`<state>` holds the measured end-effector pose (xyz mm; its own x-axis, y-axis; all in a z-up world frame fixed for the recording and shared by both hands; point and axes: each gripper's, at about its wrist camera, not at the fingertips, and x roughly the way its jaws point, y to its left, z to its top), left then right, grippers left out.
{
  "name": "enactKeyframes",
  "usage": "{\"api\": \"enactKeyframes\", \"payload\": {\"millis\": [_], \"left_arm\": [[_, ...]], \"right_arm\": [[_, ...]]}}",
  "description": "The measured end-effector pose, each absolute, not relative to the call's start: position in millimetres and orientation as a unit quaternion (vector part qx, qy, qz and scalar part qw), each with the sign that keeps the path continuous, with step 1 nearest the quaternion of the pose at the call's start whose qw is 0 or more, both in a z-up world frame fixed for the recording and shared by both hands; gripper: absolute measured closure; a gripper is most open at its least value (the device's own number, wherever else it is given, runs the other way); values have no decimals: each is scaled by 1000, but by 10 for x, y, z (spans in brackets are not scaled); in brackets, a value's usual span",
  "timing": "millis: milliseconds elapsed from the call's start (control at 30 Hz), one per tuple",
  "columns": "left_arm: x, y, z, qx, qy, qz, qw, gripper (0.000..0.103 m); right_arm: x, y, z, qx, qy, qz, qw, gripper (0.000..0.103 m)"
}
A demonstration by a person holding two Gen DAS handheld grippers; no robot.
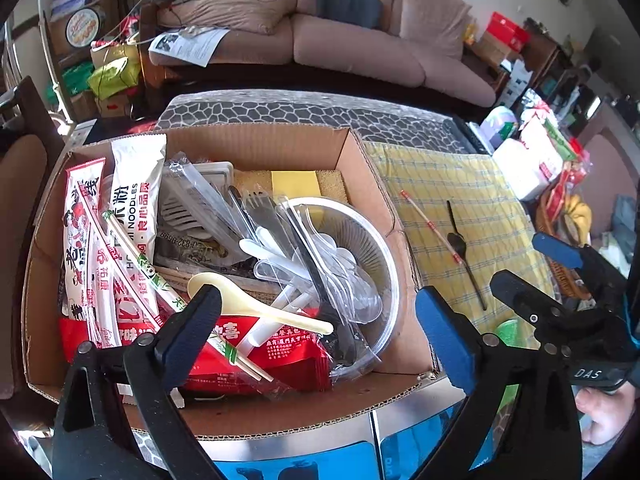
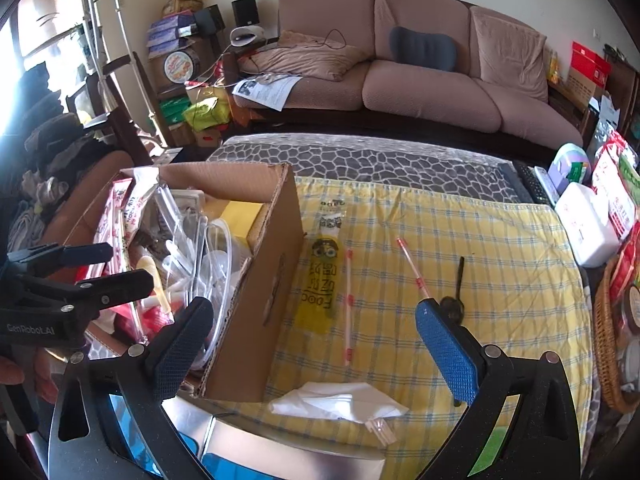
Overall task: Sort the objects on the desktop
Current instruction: 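Move both grippers back from the box to the tablecloth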
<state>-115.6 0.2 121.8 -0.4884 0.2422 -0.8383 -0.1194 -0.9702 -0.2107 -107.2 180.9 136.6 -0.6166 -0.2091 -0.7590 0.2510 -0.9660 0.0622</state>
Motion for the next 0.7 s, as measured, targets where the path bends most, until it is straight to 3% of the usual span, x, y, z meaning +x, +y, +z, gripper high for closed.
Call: {"api": "enactKeyframes", "payload": {"millis": [400, 700], "left_arm": [[-1037, 368, 1371, -487, -35, 864, 120, 0], [-1177, 1056, 1403, -485, -26, 858, 170, 0]], "right_arm": [[-954, 2156, 1382, 416, 17, -903, 110, 0], [-1037, 2961, 1342, 427, -4, -901, 75, 0]]}}
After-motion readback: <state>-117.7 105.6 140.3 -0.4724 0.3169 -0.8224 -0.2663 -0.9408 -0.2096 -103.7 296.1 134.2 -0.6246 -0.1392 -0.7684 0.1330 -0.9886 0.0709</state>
